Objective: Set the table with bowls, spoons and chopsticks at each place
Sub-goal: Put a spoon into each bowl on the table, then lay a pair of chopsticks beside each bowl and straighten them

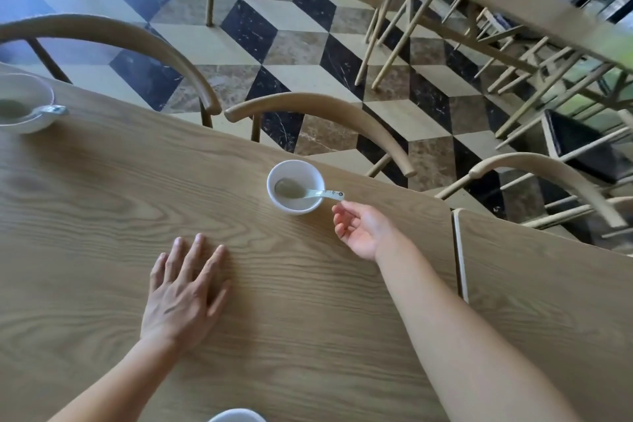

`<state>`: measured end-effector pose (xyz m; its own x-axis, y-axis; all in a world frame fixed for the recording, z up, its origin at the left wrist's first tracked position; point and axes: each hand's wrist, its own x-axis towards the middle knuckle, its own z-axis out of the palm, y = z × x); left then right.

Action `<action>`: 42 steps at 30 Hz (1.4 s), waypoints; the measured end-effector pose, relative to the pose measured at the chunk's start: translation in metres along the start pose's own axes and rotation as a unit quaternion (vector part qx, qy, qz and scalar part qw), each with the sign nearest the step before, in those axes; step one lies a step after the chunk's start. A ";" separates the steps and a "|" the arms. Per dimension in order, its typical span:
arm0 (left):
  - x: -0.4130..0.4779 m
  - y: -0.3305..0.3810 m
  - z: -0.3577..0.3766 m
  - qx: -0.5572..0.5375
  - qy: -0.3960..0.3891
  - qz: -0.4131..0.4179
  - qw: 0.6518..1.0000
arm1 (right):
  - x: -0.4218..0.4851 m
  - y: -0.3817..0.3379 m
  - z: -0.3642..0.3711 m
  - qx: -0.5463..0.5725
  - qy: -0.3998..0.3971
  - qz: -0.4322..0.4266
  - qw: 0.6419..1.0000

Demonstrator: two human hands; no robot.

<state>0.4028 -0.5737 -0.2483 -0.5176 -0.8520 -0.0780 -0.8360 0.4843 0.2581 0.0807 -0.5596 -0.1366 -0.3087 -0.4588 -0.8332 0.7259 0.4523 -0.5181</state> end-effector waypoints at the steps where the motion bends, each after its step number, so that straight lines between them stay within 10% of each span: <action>1: 0.000 0.000 0.000 0.002 -0.009 -0.005 1.000 | -0.005 0.002 -0.005 -0.007 0.002 0.003 1.000; 11: 0.011 0.063 -0.080 0.005 -0.181 -0.110 0.977 | -0.100 0.054 -0.108 -0.140 0.055 -0.023 0.988; 24: -0.243 0.388 -0.114 0.047 -0.100 0.104 0.988 | -0.354 0.169 -0.397 -0.349 0.133 -0.226 0.900; 32: -0.414 0.590 -0.059 0.053 -0.168 0.299 0.938 | -0.494 0.239 -0.626 -0.316 0.292 -0.191 0.882; 42: -0.421 0.702 -0.003 0.060 -0.248 0.318 0.913 | -0.487 0.258 -0.719 -0.275 0.326 -0.155 0.891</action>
<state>0.0344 0.1247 -0.0315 -0.8998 -0.2099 -0.3824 -0.3354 0.8935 0.2987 -0.0234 0.3300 -0.0033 -0.8633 -0.1661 -0.4766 0.1884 0.7700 -0.6096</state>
